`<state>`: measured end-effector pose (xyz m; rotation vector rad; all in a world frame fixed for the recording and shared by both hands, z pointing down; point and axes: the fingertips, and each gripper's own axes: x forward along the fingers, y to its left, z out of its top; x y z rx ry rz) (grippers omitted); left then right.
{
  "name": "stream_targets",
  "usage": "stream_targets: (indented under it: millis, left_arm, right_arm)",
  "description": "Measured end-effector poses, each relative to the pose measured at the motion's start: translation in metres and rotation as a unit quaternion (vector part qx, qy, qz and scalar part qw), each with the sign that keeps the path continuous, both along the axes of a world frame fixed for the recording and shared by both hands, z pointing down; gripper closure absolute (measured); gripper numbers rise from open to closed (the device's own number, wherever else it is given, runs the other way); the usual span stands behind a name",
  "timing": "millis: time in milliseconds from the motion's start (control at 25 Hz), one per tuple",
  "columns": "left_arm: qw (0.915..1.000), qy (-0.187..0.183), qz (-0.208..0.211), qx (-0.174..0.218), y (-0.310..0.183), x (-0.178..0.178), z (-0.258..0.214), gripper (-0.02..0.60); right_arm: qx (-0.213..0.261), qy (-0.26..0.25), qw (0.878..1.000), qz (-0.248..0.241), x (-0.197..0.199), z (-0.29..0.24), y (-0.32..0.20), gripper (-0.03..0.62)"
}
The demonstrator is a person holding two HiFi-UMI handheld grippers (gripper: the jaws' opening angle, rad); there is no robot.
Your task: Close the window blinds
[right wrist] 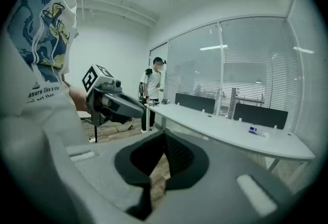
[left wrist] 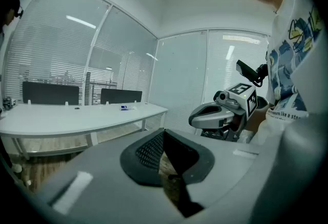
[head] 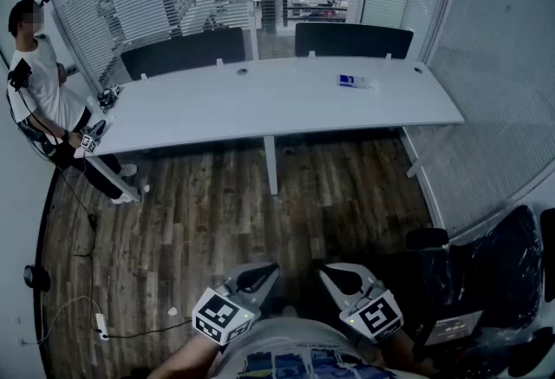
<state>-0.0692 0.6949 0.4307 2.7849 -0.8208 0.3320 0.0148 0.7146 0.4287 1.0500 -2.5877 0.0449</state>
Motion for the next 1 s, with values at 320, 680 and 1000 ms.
stream_targets:
  millis: [320,680,1000]
  left_arm:
    - [0.9999,-0.01,-0.011,0.001,-0.003,-0.004,0.001,0.58]
    - [0.9998,-0.017,0.002,0.005,-0.013,0.015,-0.004,0.58]
    - [0.9997,-0.024,-0.004,0.003,-0.03,0.022,-0.002,0.58]
  right_arm:
    - [-0.002,0.001,1.0,-0.005,0.003,-0.001,-0.005,0.591]
    - [-0.032,-0.008,0.999,-0.007,0.013,0.008,-0.011,0.591]
    - [-0.036,-0.013,0.999,-0.013,0.022,0.019,-0.024,0.591]
